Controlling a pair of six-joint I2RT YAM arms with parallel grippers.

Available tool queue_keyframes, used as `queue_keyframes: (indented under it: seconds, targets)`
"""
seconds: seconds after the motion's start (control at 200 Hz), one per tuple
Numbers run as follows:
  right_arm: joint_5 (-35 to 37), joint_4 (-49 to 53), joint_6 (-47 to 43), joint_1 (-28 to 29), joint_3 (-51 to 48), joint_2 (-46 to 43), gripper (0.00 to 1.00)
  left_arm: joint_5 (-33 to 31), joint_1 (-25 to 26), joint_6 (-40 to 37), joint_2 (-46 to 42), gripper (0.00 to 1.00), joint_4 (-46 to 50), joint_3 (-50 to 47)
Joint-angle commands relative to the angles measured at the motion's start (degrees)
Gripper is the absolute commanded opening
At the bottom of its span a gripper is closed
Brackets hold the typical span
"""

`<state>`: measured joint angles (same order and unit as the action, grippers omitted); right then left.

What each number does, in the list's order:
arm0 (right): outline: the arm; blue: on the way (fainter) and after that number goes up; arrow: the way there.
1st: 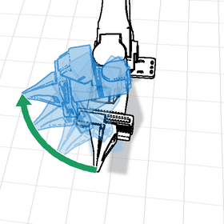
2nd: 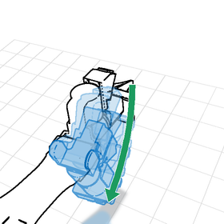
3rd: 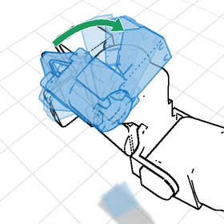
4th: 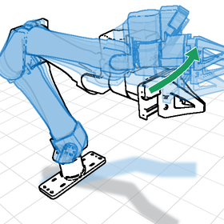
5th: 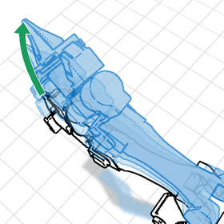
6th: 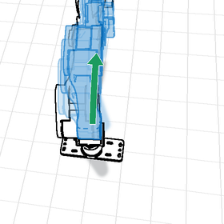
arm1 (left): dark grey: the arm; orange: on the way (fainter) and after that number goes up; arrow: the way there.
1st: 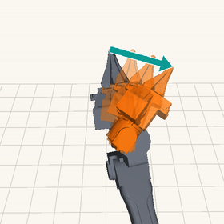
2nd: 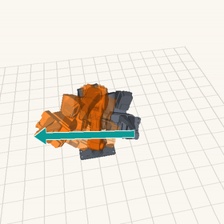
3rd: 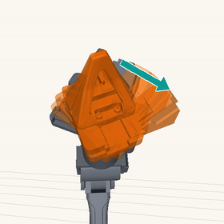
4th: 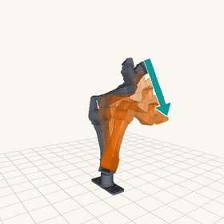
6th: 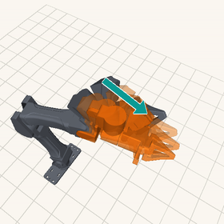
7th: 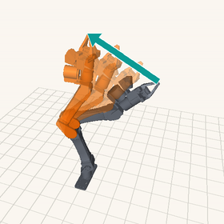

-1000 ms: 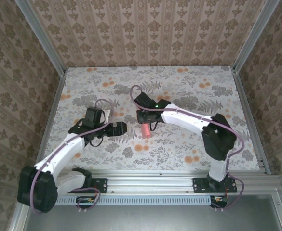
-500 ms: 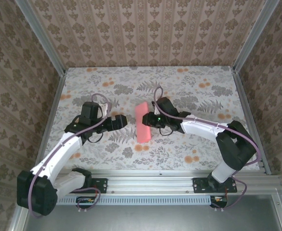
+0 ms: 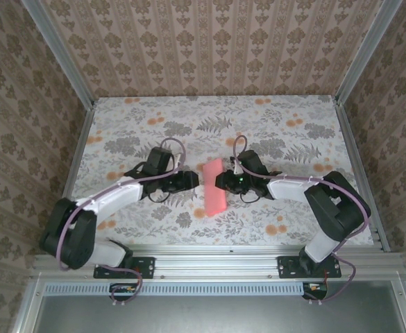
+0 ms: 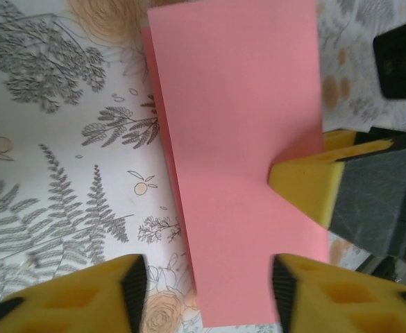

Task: Fold a paper plane with a square sheet of paper (pick it up from the middle)
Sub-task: Hold the square sheet of paper at the center of the table.

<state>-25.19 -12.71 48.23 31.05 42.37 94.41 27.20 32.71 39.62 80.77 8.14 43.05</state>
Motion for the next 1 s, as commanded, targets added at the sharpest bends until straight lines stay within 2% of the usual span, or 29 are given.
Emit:
queue_keyframes:
  seconds: [0.0, 0.045, 0.25, 0.35, 0.405, 0.56, 0.605, 0.995]
  targets:
    - [-3.1, -3.9, 0.0, -1.3, -2.0, 1.2, 0.31, -1.3, 2.1, 2.2, 4.5, 0.4, -4.0, 3.0]
    - [-3.6, -4.5, 0.0, -1.8, -2.4, 1.6, 0.31, -1.5, 2.9, 2.3, 6.1, 0.37, -4.7, 3.6]
    - [-5.3, -6.9, -0.1, -3.1, -3.8, 4.1, 0.31, -3.1, 5.9, 2.6, 11.8, 0.34, -5.4, 7.1]
    - [-5.8, -7.3, -0.4, -3.6, -3.9, 4.6, 0.31, -3.4, 6.5, 2.5, 14.3, 0.33, -5.4, 8.2]
    - [-6.0, -7.1, -0.7, -3.8, -3.7, 5.0, 0.31, -3.2, 6.8, 2.4, 15.6, 0.28, -5.5, 8.6]
    - [-6.5, -7.3, -1.3, -4.0, -3.8, 5.5, 0.31, -3.5, 7.4, 2.2, 18.0, 0.27, -5.7, 9.4]
    - [-6.5, -7.1, -1.6, -4.0, -3.8, 5.4, 0.31, -3.5, 7.7, 2.1, 18.6, 0.23, -5.8, 9.6]
    - [-6.2, -4.2, -4.2, -4.3, -4.0, 5.7, 0.3, -3.7, 8.3, 1.5, 20.2, 0.24, -5.7, 10.1]
